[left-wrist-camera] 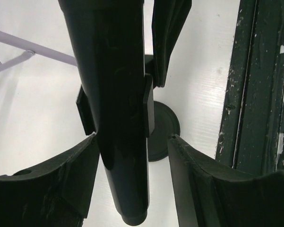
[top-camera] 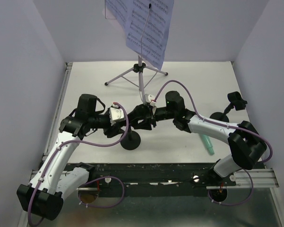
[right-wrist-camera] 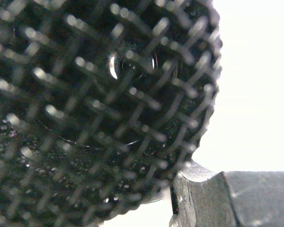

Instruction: Pack up the instrument practice props

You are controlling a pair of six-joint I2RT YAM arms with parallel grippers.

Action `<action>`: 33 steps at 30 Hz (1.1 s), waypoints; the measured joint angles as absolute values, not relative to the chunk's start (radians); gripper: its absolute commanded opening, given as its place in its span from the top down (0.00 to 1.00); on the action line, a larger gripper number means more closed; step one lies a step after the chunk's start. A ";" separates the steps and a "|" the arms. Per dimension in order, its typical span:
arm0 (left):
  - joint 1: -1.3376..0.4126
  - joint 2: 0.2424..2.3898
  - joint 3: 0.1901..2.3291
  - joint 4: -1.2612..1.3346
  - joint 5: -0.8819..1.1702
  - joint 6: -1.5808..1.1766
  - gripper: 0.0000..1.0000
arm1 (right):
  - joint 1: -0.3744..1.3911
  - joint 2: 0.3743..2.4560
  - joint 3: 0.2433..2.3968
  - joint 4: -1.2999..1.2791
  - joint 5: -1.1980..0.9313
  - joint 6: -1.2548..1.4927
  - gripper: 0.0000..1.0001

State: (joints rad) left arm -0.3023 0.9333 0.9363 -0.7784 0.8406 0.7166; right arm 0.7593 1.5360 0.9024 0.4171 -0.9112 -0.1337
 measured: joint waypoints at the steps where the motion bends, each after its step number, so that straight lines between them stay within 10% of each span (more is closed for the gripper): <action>1: -0.302 0.932 0.928 -0.780 0.836 0.722 0.33 | 0.759 1.536 0.902 0.417 -0.912 -0.134 1.00; 8: -0.302 0.932 0.866 -0.765 0.810 0.738 0.50 | 0.759 1.536 0.902 0.414 -0.912 -0.146 1.00; 13: -0.301 0.934 0.855 -0.712 0.789 0.715 0.89 | 0.759 1.535 0.902 0.410 -0.913 -0.151 1.00; 15: -0.301 0.933 0.854 -0.708 0.789 0.709 1.00 | 0.759 1.535 0.902 0.410 -0.910 -0.150 0.83; 21: -0.302 0.923 0.841 -0.691 0.790 0.682 1.00 | 0.760 1.535 0.902 0.411 -0.907 -0.134 0.31; 33: -0.302 0.880 0.810 -0.667 0.782 0.616 1.00 | 0.760 1.535 0.902 0.419 -0.904 -0.015 0.28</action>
State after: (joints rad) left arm -0.3016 0.8803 0.8101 -0.6666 0.7822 0.6155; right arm 0.7605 1.5352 0.9024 0.4191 -0.9035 -0.0154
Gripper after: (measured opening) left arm 0.466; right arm 0.724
